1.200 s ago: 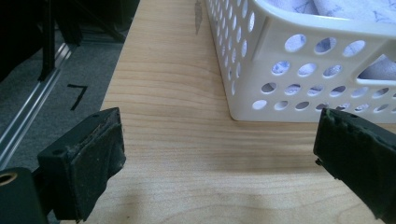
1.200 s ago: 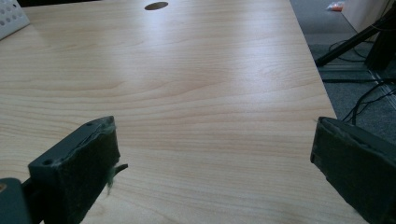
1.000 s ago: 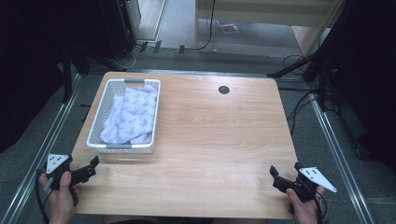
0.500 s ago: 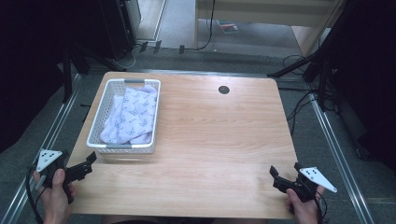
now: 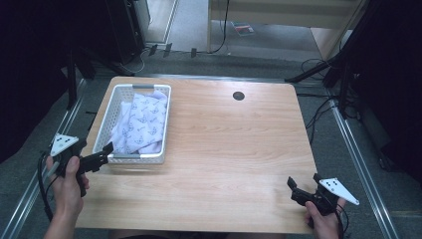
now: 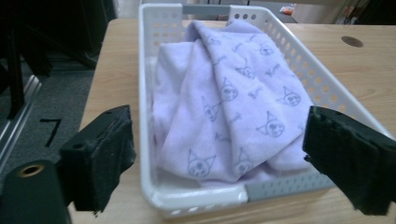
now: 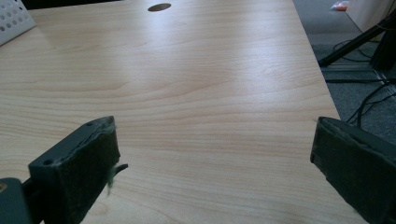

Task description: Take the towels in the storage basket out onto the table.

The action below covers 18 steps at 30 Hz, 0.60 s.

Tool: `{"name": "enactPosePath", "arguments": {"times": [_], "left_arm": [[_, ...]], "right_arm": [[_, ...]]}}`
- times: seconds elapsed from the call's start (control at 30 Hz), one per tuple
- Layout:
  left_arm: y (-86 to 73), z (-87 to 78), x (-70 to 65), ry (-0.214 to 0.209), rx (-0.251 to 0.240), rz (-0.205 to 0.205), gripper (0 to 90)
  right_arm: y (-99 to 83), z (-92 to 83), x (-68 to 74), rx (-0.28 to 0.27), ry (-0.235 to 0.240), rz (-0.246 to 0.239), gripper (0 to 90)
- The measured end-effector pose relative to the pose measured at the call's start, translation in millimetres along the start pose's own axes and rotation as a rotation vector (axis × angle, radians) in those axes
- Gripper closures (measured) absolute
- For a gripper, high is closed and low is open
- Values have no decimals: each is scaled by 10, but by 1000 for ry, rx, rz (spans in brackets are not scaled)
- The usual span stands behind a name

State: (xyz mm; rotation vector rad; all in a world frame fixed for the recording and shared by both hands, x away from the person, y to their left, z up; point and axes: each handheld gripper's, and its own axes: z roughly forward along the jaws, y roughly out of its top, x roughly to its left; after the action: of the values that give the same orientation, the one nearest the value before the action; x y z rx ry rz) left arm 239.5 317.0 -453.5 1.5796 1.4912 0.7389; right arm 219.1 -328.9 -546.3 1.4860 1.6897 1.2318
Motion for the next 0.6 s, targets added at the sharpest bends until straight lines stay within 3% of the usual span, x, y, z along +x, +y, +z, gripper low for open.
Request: {"name": "enactPosePath", "arguments": {"times": [0.1,0.13,0.23,0.5,0.6], "left_arm": [[94,88,-38,-15,29,1,57],[126,130,-52,-30,37,1,8],[251,292,-104,-53,96,3,0],[398,566,-137,-90,155,-36,0],[446,741,-166,-87,194,-41,0]], "right_arm": [[-1,-1,-2,-4,1,-3,13],[-1,-1,-2,-4,3,-3,13],[-1,-1,-2,-3,3,-2,13],[-2,-3,-3,-6,6,-1,13],[-2,-3,-3,-6,7,-1,13]]}}
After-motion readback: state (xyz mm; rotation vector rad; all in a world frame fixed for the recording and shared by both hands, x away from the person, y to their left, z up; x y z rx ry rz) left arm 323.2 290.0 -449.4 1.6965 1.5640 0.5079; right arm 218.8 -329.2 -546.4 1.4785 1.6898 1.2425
